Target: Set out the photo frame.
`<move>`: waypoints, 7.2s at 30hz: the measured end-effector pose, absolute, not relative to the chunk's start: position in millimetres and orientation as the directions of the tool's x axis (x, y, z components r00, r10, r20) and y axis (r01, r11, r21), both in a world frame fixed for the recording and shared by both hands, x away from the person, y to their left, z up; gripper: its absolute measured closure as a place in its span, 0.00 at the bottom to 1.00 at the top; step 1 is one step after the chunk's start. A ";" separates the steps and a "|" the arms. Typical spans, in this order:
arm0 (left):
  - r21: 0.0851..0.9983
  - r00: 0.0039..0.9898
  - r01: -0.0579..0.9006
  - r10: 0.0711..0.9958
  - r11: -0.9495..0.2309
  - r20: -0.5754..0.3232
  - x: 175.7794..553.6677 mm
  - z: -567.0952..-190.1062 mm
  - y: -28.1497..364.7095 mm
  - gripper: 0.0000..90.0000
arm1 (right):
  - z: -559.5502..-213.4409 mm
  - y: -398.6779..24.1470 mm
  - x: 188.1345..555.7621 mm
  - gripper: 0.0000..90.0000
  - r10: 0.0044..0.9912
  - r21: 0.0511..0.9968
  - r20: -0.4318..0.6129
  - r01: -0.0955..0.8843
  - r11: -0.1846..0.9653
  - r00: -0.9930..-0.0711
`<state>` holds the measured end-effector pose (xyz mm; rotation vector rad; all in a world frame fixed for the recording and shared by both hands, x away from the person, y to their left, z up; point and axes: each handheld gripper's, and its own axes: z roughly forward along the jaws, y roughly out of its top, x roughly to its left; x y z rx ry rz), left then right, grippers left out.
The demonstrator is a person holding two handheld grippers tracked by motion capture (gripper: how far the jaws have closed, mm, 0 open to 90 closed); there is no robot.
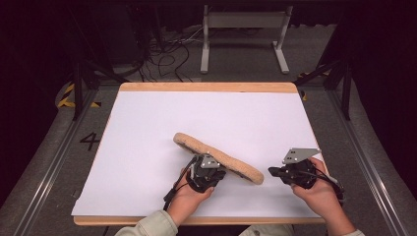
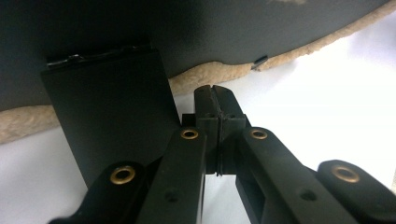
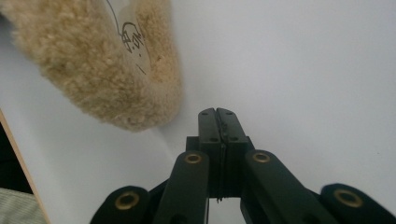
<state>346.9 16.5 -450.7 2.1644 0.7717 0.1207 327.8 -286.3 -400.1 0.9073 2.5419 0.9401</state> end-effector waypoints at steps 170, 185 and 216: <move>0.765 0.650 0.571 0.733 -0.297 -0.201 343.6 -433.1 184.6 0.96 | -440.5 -80.0 303.7 1.00 0.094 0.697 0.052 0.104 0.709 -0.994; 0.769 0.631 0.578 0.747 -0.273 -0.210 342.2 -431.2 190.8 0.95 | -442.0 -70.6 326.7 1.00 0.228 0.729 0.015 0.167 0.664 -0.974; 0.824 0.672 0.543 0.672 -0.162 -0.311 270.3 -406.0 204.2 0.60 | -418.3 -125.6 363.9 0.97 0.421 0.800 0.014 0.263 0.539 -0.907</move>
